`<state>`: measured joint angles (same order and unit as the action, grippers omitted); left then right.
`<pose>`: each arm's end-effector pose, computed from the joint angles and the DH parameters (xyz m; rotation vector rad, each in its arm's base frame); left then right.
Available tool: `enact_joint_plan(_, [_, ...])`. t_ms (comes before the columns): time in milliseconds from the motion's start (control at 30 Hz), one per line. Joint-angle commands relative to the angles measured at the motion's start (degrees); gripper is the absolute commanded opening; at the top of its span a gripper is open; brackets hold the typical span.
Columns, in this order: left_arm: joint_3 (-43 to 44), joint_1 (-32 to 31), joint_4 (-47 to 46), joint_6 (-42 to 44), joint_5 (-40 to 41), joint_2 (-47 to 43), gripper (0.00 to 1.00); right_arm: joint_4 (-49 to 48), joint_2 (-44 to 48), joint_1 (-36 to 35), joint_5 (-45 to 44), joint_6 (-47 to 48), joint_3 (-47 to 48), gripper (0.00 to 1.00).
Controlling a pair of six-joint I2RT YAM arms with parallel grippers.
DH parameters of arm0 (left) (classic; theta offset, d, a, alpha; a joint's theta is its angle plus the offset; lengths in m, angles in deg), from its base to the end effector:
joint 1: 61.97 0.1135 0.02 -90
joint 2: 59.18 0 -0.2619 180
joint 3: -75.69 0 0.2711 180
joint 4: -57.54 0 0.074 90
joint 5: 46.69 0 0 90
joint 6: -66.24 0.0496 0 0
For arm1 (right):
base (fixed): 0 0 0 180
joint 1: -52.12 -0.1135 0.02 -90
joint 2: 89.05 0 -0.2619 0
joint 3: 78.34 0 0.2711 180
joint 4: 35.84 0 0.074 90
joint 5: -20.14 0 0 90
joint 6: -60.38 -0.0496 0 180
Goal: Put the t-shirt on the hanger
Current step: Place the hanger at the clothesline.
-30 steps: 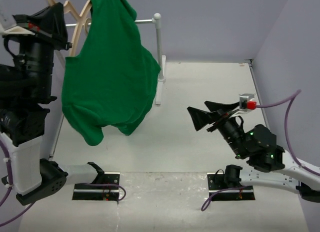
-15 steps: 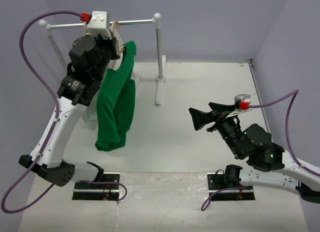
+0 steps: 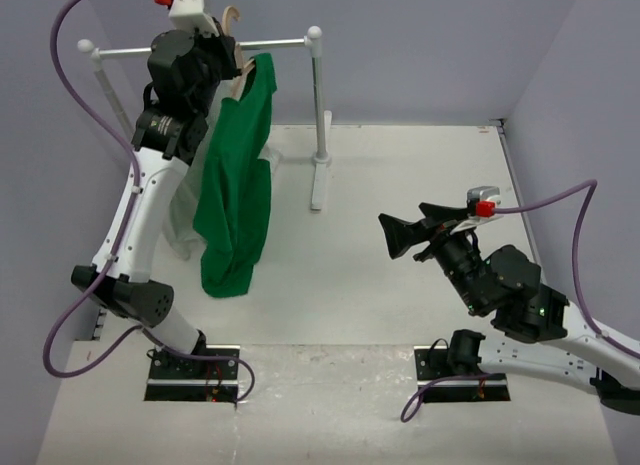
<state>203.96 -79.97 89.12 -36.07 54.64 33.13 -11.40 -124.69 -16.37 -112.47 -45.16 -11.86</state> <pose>0.3571 -0.1058 0.5437 -0.0856 1.4997 -0.2785 0.0861 0.1270 0.4174 -0.0773 1.5201 0.6402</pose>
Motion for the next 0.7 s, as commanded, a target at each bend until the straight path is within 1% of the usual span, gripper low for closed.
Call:
enact_joint_plan(0, [5.2, 0.3, -9.4, -5.3, 1.3, 0.0, 0.00, -0.7, 0.3, 2.4, 2.5, -0.3, 0.7, 0.99])
enact_joint_plan(133, [3.9, 0.3, -10.9, -5.3, 1.8, 0.2, 0.00, -0.6, 1.2, 3.3, 3.6, -1.1, -0.4, 0.99])
enact_joint_plan(200, [-3.7, 0.3, -15.7, -5.6, 1.5, -2.6, 0.00, -0.6, 1.3, 3.9, 4.1, -1.3, -0.9, 0.99])
enact_joint_plan(233, [-7.4, 0.3, -20.2, -5.7, 1.6, -3.8, 0.00, -0.6, 1.3, 4.1, 4.3, -1.3, -0.9, 0.99])
enact_joint_plan(300, [-14.0, 0.3, -24.0, -6.3, 2.2, -5.7, 0.00, -0.6, 1.1, 4.6, 5.0, -1.3, -1.0, 0.99])
enact_joint_plan(333, [-17.8, 0.3, -27.2, -6.8, 2.7, -6.5, 0.00, -0.6, 0.9, 4.9, 5.4, -1.3, -1.0, 0.99])
enact_joint_plan(433, [-22.9, 0.3, -34.0, -7.2, 3.0, -6.5, 0.00, -1.3, 0.4, 5.6, 6.0, -1.2, -1.5, 0.99])
enact_joint_plan(533, [-24.8, 0.3, -37.3, -7.0, 3.1, -5.0, 0.00, -1.8, 0.1, 6.6, 7.1, -1.3, -2.3, 0.99])
enact_joint_plan(667, [-21.9, 0.3, -38.8, -5.1, 3.1, -1.8, 0.00, -2.3, -0.4, 7.6, 8.0, -0.9, -2.7, 0.99])
